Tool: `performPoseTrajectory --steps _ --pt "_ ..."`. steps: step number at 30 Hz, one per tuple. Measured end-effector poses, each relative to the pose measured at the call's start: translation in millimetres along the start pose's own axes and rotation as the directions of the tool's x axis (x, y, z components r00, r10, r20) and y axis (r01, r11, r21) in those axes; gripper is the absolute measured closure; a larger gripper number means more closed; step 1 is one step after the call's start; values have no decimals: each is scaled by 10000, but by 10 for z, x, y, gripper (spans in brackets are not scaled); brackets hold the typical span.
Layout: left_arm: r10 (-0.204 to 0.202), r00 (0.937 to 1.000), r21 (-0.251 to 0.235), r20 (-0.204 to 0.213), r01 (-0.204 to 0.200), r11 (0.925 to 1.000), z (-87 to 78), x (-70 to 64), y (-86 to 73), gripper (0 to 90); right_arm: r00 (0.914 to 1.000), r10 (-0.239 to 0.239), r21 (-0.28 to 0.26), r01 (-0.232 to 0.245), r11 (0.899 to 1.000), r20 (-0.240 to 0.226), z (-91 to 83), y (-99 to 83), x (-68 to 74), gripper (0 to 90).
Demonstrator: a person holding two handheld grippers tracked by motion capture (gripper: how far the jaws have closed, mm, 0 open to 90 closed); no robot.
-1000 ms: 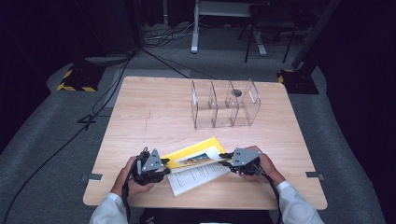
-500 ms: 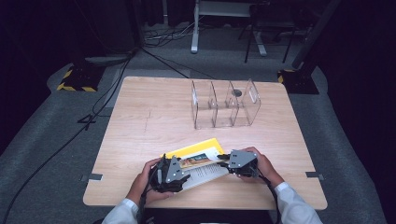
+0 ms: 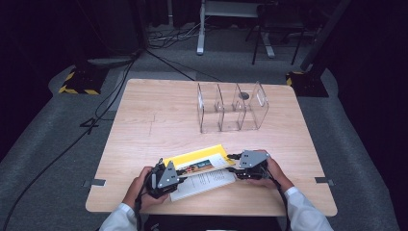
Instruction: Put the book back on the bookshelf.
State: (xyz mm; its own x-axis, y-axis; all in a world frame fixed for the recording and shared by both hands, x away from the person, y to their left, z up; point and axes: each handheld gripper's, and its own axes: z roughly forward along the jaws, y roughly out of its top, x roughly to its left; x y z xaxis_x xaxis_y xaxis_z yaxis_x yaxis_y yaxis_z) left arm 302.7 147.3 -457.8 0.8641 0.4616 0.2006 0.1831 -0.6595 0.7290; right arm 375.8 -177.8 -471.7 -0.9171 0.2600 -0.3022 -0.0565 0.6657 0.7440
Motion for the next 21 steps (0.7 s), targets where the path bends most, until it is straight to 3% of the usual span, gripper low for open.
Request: performPoseTrajectory --steps 2,4,9,14,19,21 --pt "-74 9997 -28 226 75 10000 -32 45 -40 765 10000 32 -40 -32 10000 -74 20 -16 -14 605" --pt "-388 9987 -108 319 391 9992 -72 124 -75 747 9996 -286 -152 285 9995 -44 48 -22 0 709" --pt "-807 9962 -271 339 816 9963 -140 245 -116 695 9971 -751 -340 747 9966 -107 27 17 52 763" --pt "-610 9973 -46 400 612 9981 -171 281 -106 677 9921 -1257 -291 1256 9916 -9 18 69 121 779" --pt "32 9986 511 524 -59 9987 -143 233 -125 742 9971 -665 -815 634 9947 -361 23 63 74 642" --pt "23 9981 568 622 -59 9984 -130 234 -139 745 9969 -542 -769 497 9958 -568 78 63 56 621"
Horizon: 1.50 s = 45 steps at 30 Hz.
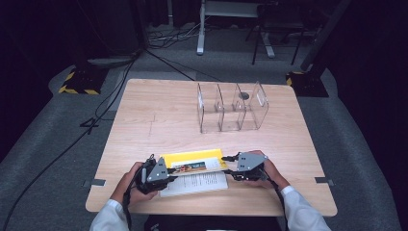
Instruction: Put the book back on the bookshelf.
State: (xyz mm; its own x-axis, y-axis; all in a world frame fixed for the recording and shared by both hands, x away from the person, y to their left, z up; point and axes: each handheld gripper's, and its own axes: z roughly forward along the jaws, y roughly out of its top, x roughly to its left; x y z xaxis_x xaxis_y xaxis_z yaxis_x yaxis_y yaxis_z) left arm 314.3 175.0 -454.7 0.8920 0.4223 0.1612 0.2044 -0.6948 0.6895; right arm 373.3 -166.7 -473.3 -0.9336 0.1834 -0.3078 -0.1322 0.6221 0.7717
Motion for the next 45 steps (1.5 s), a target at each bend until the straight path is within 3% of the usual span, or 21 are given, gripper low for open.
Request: performPoseTrajectory --steps 3,6,7,10,12,14,18,21,23,24,27,30,32,35,36,38,40,45 --pt "-196 9998 -23 -88 196 9998 -22 32 -9 739 9998 -41 -377 33 9993 -211 50 1 28 723" --pt "-659 9975 -90 -239 657 9978 -52 87 -27 680 9983 -519 -223 513 9984 -266 72 50 83 769" --pt "-880 9954 -56 -381 878 9961 -62 99 -23 631 9980 -597 -168 594 9981 -220 73 71 92 777" --pt "-971 9928 42 -703 977 9952 -83 70 17 458 9969 -785 -20 785 9969 -63 69 115 116 788" --pt "-1095 9906 -160 -818 1086 9940 -118 21 102 421 9953 -973 139 972 9952 35 64 149 145 794" --pt "-1017 9875 -27 -1201 1021 9948 -113 -52 225 333 9943 -1061 264 1057 9940 126 62 178 170 795" --pt "-703 9836 348 -1663 771 9964 26 -204 458 314 9956 -929 324 924 9952 145 56 197 189 796" --pt "-537 9887 437 -1399 603 9972 157 -303 602 312 9953 -940 394 930 9949 227 58 208 206 795" --pt "-379 9903 623 -1334 466 9970 237 -354 664 371 9954 -908 417 895 9951 302 45 225 210 795" --pt "-276 9869 983 -1589 436 9942 317 -397 693 394 9956 -876 382 864 9955 320 40 232 203 796" --pt "-235 9834 1196 -1799 456 9918 373 -416 697 410 9964 -791 347 780 9964 316 28 238 198 795" --pt "-141 9736 1205 -2279 426 9918 390 -422 685 580 9962 -810 431 796 9959 331 28 249 204 792" --pt "-264 9770 1011 -2116 487 9937 364 -391 662 690 9963 -767 463 749 9961 394 26 261 209 783" --pt "-59 9775 1001 -2106 276 9946 355 -390 637 746 9971 -489 243 475 9986 576 11 269 195 723" --pt "-15 9775 973 -2107 225 9950 351 -384 628 767 9969 -223 11 223 9998 750 -9 265 180 652" --pt "-83 9763 735 -2164 247 9970 333 -380 605 787 9976 162 -264 -144 9995 677 -52 243 131 548" --pt "-67 9755 508 -2197 183 9985 294 -368 587 798 9960 620 -227 -606 9979 648 -100 179 56 454" --pt "-354 9685 8 -2465 368 9993 172 -344 553 832 9799 1751 317 -1788 9834 956 -134 -103 -128 392"
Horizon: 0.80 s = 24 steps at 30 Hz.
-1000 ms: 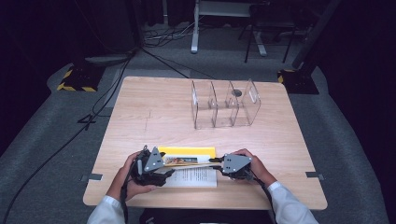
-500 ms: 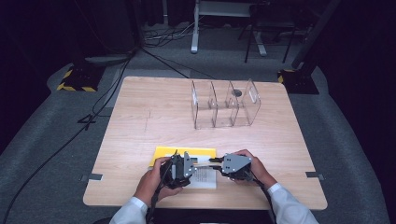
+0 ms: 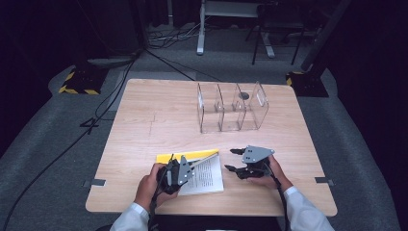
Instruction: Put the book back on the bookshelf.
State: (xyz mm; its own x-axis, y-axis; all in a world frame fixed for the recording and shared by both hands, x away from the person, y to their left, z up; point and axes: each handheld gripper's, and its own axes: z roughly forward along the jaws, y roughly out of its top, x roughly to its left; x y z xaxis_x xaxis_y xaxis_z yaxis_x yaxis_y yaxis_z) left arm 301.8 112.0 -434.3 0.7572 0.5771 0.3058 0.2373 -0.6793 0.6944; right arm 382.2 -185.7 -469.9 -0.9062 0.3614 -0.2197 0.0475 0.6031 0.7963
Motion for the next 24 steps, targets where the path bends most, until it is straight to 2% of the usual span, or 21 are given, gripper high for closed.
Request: performPoseTrajectory --steps 3,4,9,11,13,15,16,17,19,20,22,24 --pt "-215 9998 -305 -29 214 9993 -59 32 -27 832 9981 621 523 -619 9967 -27 73 -111 -93 367" --pt "-286 9996 -397 -50 284 9988 -79 37 -36 833 9979 649 703 -649 9954 22 111 -128 -102 365" --pt "-463 9988 -795 -123 452 9958 -141 80 -60 833 9997 247 1283 -246 9914 15 309 -129 -17 343" --pt "-426 9990 -933 -143 411 9948 -158 90 -69 833 9990 378 1145 -348 9928 -238 361 -113 13 339" --pt "-488 9988 -1110 33 488 9926 -164 96 -71 832 9989 372 1007 -342 9943 -272 394 -92 30 328" --pt "-434 9990 -1149 140 447 9924 -158 79 -65 830 9974 545 657 -513 9965 -479 390 -74 49 337" --pt "-422 9989 -1135 195 442 9926 -150 71 -64 830 9974 564 464 -544 9974 -438 372 -64 54 337" --pt "-525 9977 -1095 427 569 9924 -129 70 -65 829 9975 565 172 -558 9983 -423 342 -51 51 345" --pt "-672 9938 -843 882 747 9936 -93 70 -65 819 9924 1063 -647 -1103 9918 -623 253 -29 21 353" --pt "-697 9923 -704 1025 771 9945 -70 53 -66 813 9901 1203 -837 -1262 9885 -720 228 -19 12 353" --pt "-628 9898 -235 1278 663 9975 -3 -4 -75 803 9901 1228 -987 -1292 9867 -679 196 8 13 354" --pt "-534 9935 -122 1009 549 9984 29 -66 -82 799 9895 1283 -1098 -1351 9847 -661 192 29 29 354"
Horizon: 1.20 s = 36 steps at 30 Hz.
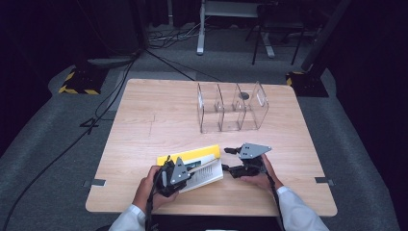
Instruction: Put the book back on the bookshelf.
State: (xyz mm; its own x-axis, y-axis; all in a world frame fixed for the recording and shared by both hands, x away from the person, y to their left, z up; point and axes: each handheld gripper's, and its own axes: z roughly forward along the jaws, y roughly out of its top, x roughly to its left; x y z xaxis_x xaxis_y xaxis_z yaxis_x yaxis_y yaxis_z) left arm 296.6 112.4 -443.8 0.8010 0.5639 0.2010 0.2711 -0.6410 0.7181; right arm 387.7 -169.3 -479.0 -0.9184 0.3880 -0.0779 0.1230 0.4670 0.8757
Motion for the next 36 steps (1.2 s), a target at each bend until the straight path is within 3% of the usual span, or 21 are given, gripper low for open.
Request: performPoseTrajectory --steps 4,6,11,14,16,20,23,27,31,36 --pt "-100 9998 -208 -155 97 9997 33 -33 -15 807 10000 86 -35 -86 10000 -14 41 16 40 354" --pt "108 9997 -316 -234 -115 9994 38 -63 -1 821 9996 283 -19 -283 9996 -90 62 16 44 349" --pt "406 9992 -648 54 -402 9971 27 -120 85 827 9974 717 72 -718 9974 26 98 -9 6 322" --pt "578 9966 -1128 588 -509 9923 -3 -132 123 828 9931 1091 11 -1092 9940 427 96 -33 -43 331" --pt "766 9940 -1195 783 -669 9906 -5 -139 158 825 9892 1386 -267 -1375 9901 475 53 -49 -96 333" --pt "749 9911 -1043 1097 -634 9925 18 -118 172 787 9886 1374 -948 -1311 9868 624 -63 -1 -104 381" --pt "776 9908 -1050 1111 -659 9923 10 -122 160 779 9903 1216 -1032 -1143 9881 677 -83 13 -90 382" --pt "220 9864 -1084 1627 -42 9941 -37 -78 92 756 9924 1064 -1265 -980 9871 614 -101 41 -48 382" --pt "53 9917 -945 1287 69 9955 -85 -124 47 718 9938 891 -1393 -791 9871 671 -107 87 7 390" --pt "-354 9984 -1132 443 402 9928 -177 -171 -68 707 9945 705 -1601 -575 9854 773 -101 181 85 405"
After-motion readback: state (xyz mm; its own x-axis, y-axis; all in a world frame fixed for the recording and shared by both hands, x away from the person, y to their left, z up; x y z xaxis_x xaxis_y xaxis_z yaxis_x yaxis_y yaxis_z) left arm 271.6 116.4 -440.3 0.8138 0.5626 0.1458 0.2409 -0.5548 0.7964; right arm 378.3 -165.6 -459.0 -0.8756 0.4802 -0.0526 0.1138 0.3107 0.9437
